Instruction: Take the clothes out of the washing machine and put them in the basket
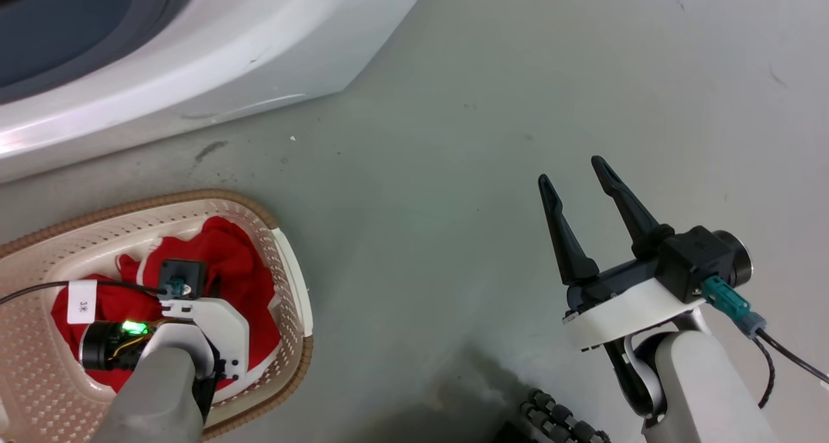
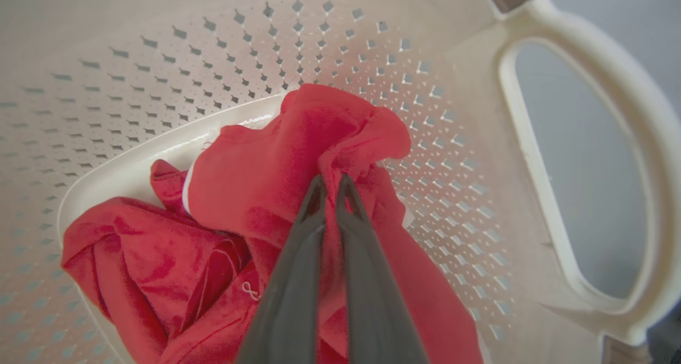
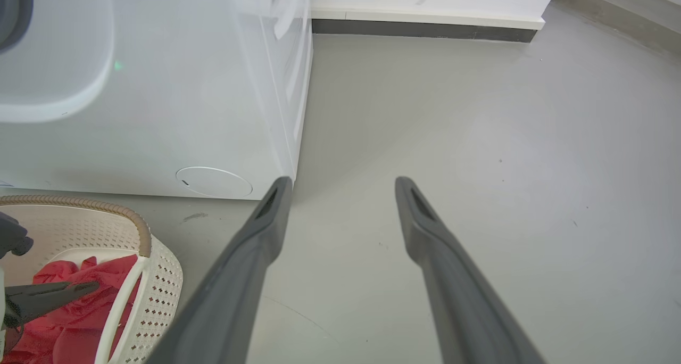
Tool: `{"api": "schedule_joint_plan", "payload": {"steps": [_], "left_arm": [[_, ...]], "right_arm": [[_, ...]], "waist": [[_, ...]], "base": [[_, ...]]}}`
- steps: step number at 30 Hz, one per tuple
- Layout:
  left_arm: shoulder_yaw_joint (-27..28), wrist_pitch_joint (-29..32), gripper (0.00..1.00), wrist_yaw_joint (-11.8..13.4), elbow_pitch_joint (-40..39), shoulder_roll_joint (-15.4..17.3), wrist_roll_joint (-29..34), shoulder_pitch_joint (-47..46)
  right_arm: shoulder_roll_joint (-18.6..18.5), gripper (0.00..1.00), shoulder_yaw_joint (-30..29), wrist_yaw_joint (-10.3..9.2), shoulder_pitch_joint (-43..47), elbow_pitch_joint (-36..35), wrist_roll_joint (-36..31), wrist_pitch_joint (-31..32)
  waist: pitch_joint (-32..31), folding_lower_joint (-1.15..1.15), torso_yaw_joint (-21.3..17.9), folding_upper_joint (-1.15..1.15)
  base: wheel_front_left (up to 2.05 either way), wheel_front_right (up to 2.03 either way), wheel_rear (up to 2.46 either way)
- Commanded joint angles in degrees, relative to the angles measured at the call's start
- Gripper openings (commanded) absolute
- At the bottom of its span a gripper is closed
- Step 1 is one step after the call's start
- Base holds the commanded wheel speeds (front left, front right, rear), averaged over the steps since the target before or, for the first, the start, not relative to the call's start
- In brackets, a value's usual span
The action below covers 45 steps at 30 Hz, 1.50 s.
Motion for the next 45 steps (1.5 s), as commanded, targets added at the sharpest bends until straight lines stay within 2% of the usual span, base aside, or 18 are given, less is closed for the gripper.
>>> {"api": "schedule_joint_plan", "payload": {"steps": [1,7,9,10,15,26,33,37,45], "left_arm": [[-0.2,0.8,0.00,-0.4,1.7,0.6,0.0,-1.3],[-1.3,5.7,0.02,-1.2,6.1,0.4,0.1,-3.2],[-1.4,6.9,0.46,-1.5,6.8,0.1,-0.2,-3.0],[-1.5,7.3,0.98,-1.6,7.0,0.0,-0.4,-2.8],[-1.7,6.7,1.00,-1.9,7.4,-1.8,-1.2,-1.0],[-0.2,0.7,1.00,-4.0,7.5,-7.3,-5.0,5.1],[0.0,-1.1,1.00,-4.5,4.1,-9.4,-5.9,8.6],[0.7,-1.2,1.00,-2.8,-3.2,-8.8,-4.5,11.4],[6.1,-1.1,1.00,0.0,-22.5,-7.7,-2.1,18.2]], "right_arm": [[0.1,1.00,0.4,-0.06,-1.3,0.2,0.2,-0.5],[0.1,1.00,1.3,-0.06,-2.6,1.6,0.6,-1.4],[0.1,1.00,1.5,-0.06,-2.7,2.1,0.5,-1.6],[0.1,1.00,1.5,-0.06,-2.7,2.4,0.5,-1.7],[0.1,1.00,1.1,-0.06,-1.8,3.6,-0.4,-1.7],[0.1,1.00,-1.2,-0.05,2.1,4.7,-3.5,0.7],[0.1,1.00,-3.1,-0.06,6.0,3.5,-5.2,3.4],[0.1,1.00,-4.6,-0.06,8.0,2.4,-5.8,4.5],[0.1,1.00,-7.2,-0.06,12.1,0.1,-6.7,6.3]], "waist": [[1.3,-0.01,-0.6,0.00],[2.1,-0.01,-0.8,0.00],[1.4,-0.01,-0.5,0.00],[0.9,-0.01,-0.3,0.00],[-3.7,-0.01,1.5,0.00],[-19.8,-0.01,7.9,0.00],[-28.0,-0.01,12.1,0.00],[-31.3,-0.01,14.2,0.00],[-36.5,-0.01,17.2,0.00]], "base": [[0.00,0.00,0.00],[0.00,0.00,0.00],[0.00,0.00,0.00],[0.00,0.00,0.00],[0.00,0.00,0.00],[0.00,0.00,0.00],[0.00,0.00,0.00],[0.00,0.00,0.00],[0.00,0.00,0.00]]}}
